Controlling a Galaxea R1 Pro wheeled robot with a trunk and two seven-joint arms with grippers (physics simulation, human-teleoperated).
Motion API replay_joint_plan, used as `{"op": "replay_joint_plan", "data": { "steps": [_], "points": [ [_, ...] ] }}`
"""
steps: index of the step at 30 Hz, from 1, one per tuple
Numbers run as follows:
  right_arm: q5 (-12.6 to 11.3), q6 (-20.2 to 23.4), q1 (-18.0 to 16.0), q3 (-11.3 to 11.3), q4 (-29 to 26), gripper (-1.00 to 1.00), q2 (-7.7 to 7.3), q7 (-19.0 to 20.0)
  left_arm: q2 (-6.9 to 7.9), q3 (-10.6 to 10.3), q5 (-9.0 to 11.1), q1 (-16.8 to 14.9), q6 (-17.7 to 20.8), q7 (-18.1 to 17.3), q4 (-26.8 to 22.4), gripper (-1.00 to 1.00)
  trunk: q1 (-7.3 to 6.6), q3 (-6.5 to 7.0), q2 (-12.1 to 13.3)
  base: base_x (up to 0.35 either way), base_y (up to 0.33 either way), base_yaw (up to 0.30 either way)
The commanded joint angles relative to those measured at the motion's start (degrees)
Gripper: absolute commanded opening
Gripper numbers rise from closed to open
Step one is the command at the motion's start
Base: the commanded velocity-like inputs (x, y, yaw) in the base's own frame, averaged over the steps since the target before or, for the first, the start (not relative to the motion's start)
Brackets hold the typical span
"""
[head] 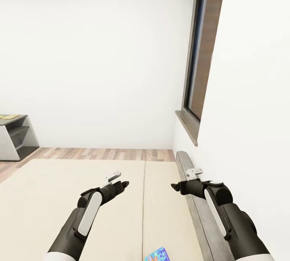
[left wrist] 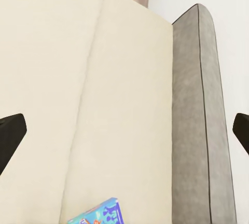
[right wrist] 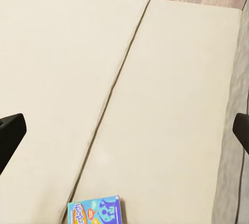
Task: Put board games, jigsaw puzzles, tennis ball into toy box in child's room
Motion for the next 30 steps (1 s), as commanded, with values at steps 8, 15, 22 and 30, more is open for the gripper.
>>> {"op": "replay_joint_plan", "data": {
  "steps": [8,15,22,30],
  "points": [
    [0.1,0.3,-0.1,0.2,-0.1,1.00,-0.02,0.1,0.00,0.0,0.6,0.0,0.2,0.5,-0.1,1.00,0.02,-0.11,-0.1,0.000,0.000,0.000],
    [0.1,0.3,-0.1,0.3,-0.2,1.00,0.00,0.1,0.00,-0.1,0.6,0.0,0.2,0.5,-0.1,1.00,0.02,-0.11,-0.1,0.000,0.000,0.000],
    [0.1,0.4,-0.1,0.3,-0.3,1.00,0.00,0.0,0.00,-0.1,0.6,0.0,0.1,0.5,0.0,1.00,0.02,-0.22,-0.1,0.000,0.000,0.000],
    [0.2,0.7,-0.2,0.3,-0.1,1.00,0.04,0.0,0.00,-0.1,0.2,0.0,-0.2,0.6,0.5,1.00,0.02,-0.70,-0.1,0.000,0.000,0.000]
  ]
}}
